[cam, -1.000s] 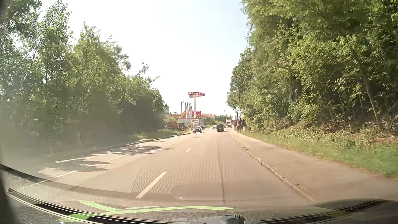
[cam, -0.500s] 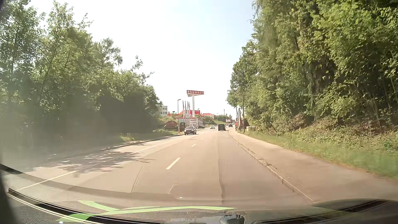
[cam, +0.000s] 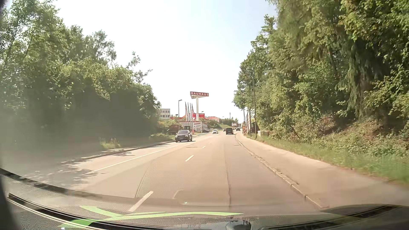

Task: Follow the waypoints while adhering to traffic rules and regulations

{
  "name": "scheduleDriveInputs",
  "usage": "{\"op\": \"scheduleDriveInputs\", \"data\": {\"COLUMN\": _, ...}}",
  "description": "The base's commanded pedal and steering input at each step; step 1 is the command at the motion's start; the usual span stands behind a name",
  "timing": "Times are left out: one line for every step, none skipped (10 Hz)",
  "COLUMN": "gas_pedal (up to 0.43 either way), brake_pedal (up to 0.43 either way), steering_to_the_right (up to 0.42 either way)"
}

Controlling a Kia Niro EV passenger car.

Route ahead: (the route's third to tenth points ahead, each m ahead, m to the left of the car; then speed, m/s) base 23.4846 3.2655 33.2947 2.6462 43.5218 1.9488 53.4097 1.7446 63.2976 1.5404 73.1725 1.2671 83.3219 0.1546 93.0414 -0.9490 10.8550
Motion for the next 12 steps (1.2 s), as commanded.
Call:
{"op": "scheduleDriveInputs", "data": {"gas_pedal": 0.220, "brake_pedal": 0.000, "steering_to_the_right": -0.001}}
{"op": "scheduleDriveInputs", "data": {"gas_pedal": 0.220, "brake_pedal": 0.000, "steering_to_the_right": -0.001}}
{"op": "scheduleDriveInputs", "data": {"gas_pedal": 0.220, "brake_pedal": 0.000, "steering_to_the_right": 0.000}}
{"op": "scheduleDriveInputs", "data": {"gas_pedal": 0.220, "brake_pedal": 0.000, "steering_to_the_right": -0.001}}
{"op": "scheduleDriveInputs", "data": {"gas_pedal": 0.220, "brake_pedal": 0.000, "steering_to_the_right": -0.001}}
{"op": "scheduleDriveInputs", "data": {"gas_pedal": 0.220, "brake_pedal": 0.000, "steering_to_the_right": -0.001}}
{"op": "scheduleDriveInputs", "data": {"gas_pedal": 0.220, "brake_pedal": 0.000, "steering_to_the_right": -0.001}}
{"op": "scheduleDriveInputs", "data": {"gas_pedal": 0.220, "brake_pedal": 0.000, "steering_to_the_right": -0.001}}
{"op": "scheduleDriveInputs", "data": {"gas_pedal": 0.220, "brake_pedal": 0.000, "steering_to_the_right": -0.001}}
{"op": "scheduleDriveInputs", "data": {"gas_pedal": 0.220, "brake_pedal": 0.000, "steering_to_the_right": -0.001}}
{"op": "scheduleDriveInputs", "data": {"gas_pedal": 0.220, "brake_pedal": 0.000, "steering_to_the_right": 0.000}}
{"op": "scheduleDriveInputs", "data": {"gas_pedal": 0.228, "brake_pedal": 0.000, "steering_to_the_right": -0.001}}
